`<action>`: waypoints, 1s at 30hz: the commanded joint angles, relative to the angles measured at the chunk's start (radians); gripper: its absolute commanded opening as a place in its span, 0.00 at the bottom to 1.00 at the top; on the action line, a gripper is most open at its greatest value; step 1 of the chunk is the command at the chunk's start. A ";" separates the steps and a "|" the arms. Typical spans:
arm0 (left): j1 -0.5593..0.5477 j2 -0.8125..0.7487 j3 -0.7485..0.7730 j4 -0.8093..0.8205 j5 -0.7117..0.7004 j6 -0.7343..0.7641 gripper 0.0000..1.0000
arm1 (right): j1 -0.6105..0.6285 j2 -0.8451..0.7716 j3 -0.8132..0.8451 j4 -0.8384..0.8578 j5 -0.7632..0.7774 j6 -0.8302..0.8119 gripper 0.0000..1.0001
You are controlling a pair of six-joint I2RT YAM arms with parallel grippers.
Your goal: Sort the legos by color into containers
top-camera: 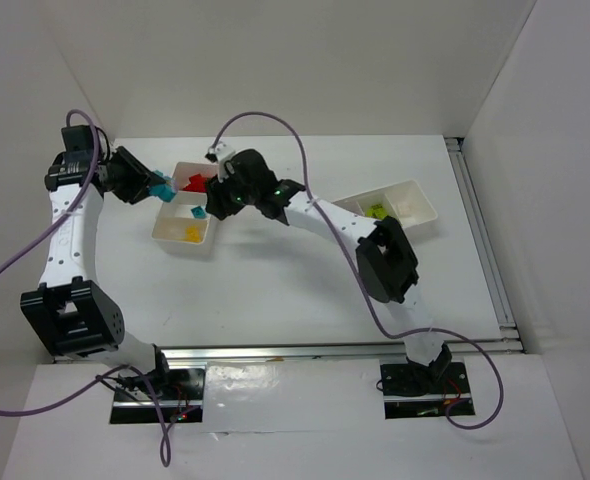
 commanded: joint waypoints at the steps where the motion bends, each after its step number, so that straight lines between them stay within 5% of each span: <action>1: -0.006 -0.013 -0.015 0.054 0.109 0.065 0.00 | -0.046 -0.208 -0.084 0.096 -0.109 0.042 0.56; 10: -0.090 0.099 -0.061 0.279 0.681 0.206 0.00 | -0.190 -0.382 -0.245 0.084 -0.485 0.195 0.80; 13: -0.155 0.130 -0.061 0.304 0.776 0.256 0.00 | -0.238 -0.392 -0.283 0.132 -0.628 0.267 0.83; 25: -0.222 0.142 -0.038 0.427 0.930 0.235 0.00 | -0.327 -0.422 -0.372 0.252 -0.800 0.401 0.93; 30: -0.242 0.124 -0.038 0.427 0.942 0.245 0.00 | -0.338 -0.400 -0.457 0.473 -0.869 0.551 0.90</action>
